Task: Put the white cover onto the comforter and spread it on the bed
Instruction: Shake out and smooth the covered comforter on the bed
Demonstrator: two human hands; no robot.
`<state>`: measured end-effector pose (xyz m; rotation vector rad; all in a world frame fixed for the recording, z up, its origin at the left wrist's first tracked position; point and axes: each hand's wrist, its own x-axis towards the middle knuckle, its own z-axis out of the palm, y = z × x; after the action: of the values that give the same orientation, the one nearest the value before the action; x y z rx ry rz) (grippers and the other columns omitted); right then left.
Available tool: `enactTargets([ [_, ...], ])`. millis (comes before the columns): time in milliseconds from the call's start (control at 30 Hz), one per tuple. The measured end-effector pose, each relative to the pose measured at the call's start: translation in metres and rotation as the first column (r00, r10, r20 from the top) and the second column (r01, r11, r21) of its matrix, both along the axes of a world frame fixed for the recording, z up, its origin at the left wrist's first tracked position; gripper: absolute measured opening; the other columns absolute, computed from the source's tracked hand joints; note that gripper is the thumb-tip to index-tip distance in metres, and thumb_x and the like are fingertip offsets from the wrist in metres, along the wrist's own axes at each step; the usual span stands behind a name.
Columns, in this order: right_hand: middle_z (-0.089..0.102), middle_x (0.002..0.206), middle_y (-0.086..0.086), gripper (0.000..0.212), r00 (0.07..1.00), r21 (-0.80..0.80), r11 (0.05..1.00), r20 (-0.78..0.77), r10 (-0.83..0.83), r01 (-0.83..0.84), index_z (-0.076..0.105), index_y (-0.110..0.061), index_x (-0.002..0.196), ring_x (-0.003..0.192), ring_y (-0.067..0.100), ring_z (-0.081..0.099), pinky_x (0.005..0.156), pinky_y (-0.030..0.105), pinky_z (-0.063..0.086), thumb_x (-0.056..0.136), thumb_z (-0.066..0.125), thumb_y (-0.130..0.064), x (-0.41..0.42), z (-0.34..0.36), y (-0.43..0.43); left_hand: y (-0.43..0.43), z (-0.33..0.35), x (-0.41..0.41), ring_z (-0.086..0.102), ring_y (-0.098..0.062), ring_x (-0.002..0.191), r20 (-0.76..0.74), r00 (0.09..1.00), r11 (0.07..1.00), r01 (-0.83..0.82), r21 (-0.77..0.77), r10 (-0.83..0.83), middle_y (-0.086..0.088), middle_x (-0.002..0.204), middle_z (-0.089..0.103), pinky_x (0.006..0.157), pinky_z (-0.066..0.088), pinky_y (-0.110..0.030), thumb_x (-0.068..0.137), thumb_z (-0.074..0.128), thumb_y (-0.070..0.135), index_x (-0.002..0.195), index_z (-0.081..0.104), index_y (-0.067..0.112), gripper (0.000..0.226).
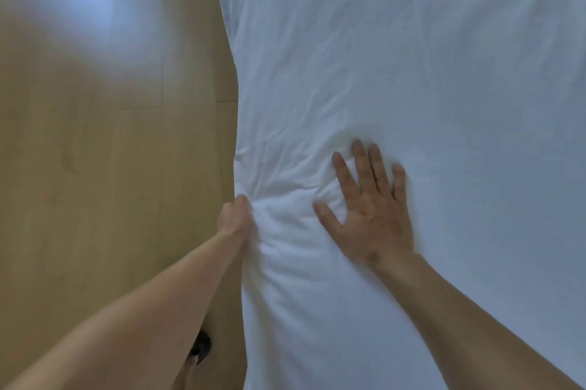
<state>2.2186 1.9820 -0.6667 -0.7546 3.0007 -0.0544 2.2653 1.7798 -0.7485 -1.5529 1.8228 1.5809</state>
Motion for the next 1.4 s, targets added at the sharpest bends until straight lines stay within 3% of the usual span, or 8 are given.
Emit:
enactTargets([
  [200, -0.019, 0.165, -0.001, 0.084, 0.997, -0.002, 1.000, 0.069, -0.023, 0.023, -0.005, -0.033, 0.158, 0.149, 0.015, -0.025, 0.120, 0.046, -0.012, 0.088, 0.015, -0.074, -0.043, 0.005, -0.024, -0.044, -0.029, -0.087, 0.064, -0.029, 0.112, -0.214, 0.947, 0.918, -0.149, 0.367, 0.239, -0.002, 0.122, 0.070, 0.109, 0.043, -0.050, 0.055, 0.039, 0.088, 0.125, 0.067, 0.026, 0.097],
  [367, -0.024, 0.164, -0.001, 0.086, 0.995, 0.009, 0.998, 0.071, -0.066, 0.066, -0.010, -0.035, 0.157, 0.148, 0.014, -0.027, 0.121, 0.046, -0.010, 0.087, 0.017, -0.077, -0.083, 0.001, -0.051, -0.070, -0.002, -0.133, 0.067, -0.028, 0.107, -0.161, 0.962, 0.818, -0.091, 0.569, 0.219, -0.008, 0.116, 0.072, 0.102, 0.049, -0.044, 0.082, 0.034, 0.081, 0.120, 0.069, 0.021, 0.079],
  [500, -0.021, 0.165, 0.000, 0.087, 0.994, 0.025, 0.995, 0.048, -0.094, 0.092, -0.006, -0.033, 0.158, 0.150, 0.015, -0.024, 0.122, 0.046, -0.008, 0.087, 0.019, -0.077, -0.107, -0.004, -0.071, -0.089, 0.002, -0.157, 0.070, -0.028, 0.103, -0.266, 0.948, 0.748, 0.047, 0.662, 0.176, -0.006, 0.115, 0.073, 0.097, 0.052, -0.046, 0.084, 0.057, 0.068, 0.119, 0.070, 0.019, 0.061],
  [633, -0.021, 0.165, 0.002, 0.088, 0.994, 0.070, 0.993, 0.035, -0.099, 0.097, -0.004, -0.031, 0.158, 0.150, 0.019, -0.023, 0.120, 0.047, -0.010, 0.087, 0.021, -0.076, -0.128, -0.003, -0.095, -0.110, -0.022, -0.152, 0.065, -0.021, 0.079, -0.171, 0.939, 0.922, -0.237, 0.306, 0.298, -0.003, 0.084, 0.068, 0.073, 0.054, -0.031, 0.086, 0.069, 0.053, 0.085, 0.065, 0.007, 0.046],
  [800, -0.010, 0.167, 0.001, 0.087, 0.996, 0.075, 0.993, -0.003, -0.086, 0.086, 0.001, -0.027, 0.159, 0.152, 0.020, -0.016, 0.120, 0.047, -0.009, 0.087, 0.019, -0.074, -0.178, -0.002, -0.122, -0.105, -0.037, -0.148, 0.044, -0.025, 0.059, -0.132, 0.974, 0.982, -0.189, -0.029, 0.184, -0.004, 0.059, 0.046, 0.055, 0.033, -0.033, 0.098, 0.049, 0.052, 0.056, 0.041, 0.010, 0.061],
  [967, -0.004, 0.168, 0.002, 0.082, 0.989, 0.064, 0.987, -0.028, -0.145, 0.147, 0.007, -0.028, 0.160, 0.153, 0.021, -0.010, 0.122, 0.053, 0.000, 0.091, 0.022, -0.070, -0.211, -0.005, -0.128, -0.117, -0.048, -0.160, 0.053, -0.022, 0.072, -0.022, 0.985, 0.986, 0.168, -0.025, -0.168, -0.003, 0.077, 0.058, 0.068, 0.038, -0.033, 0.101, 0.037, 0.053, 0.074, 0.055, 0.008, 0.055],
  [1133, 0.002, 0.168, 0.003, 0.080, 0.989, 0.079, 0.986, -0.022, -0.145, 0.146, 0.016, -0.025, 0.159, 0.154, 0.023, -0.002, 0.121, 0.054, 0.005, 0.092, 0.026, -0.068, -0.211, -0.012, -0.126, -0.152, -0.019, -0.233, 0.048, -0.029, 0.132, -0.169, 0.981, 0.925, -0.029, 0.378, 0.100, -0.007, 0.142, 0.052, 0.103, 0.037, -0.036, 0.096, 0.039, 0.065, 0.146, 0.044, 0.013, 0.073],
  [1400, -0.006, 0.167, 0.003, 0.086, 0.987, 0.094, 0.985, 0.049, -0.152, 0.147, 0.005, -0.032, 0.159, 0.153, 0.020, -0.010, 0.121, 0.055, 0.002, 0.087, 0.023, -0.078, -0.237, -0.001, -0.138, -0.183, 0.012, -0.313, 0.063, -0.021, 0.103, -0.125, 0.986, 0.848, -0.028, 0.529, 0.110, -0.002, 0.114, 0.070, 0.089, 0.047, -0.040, 0.071, 0.043, 0.086, 0.125, 0.062, 0.028, 0.081],
])
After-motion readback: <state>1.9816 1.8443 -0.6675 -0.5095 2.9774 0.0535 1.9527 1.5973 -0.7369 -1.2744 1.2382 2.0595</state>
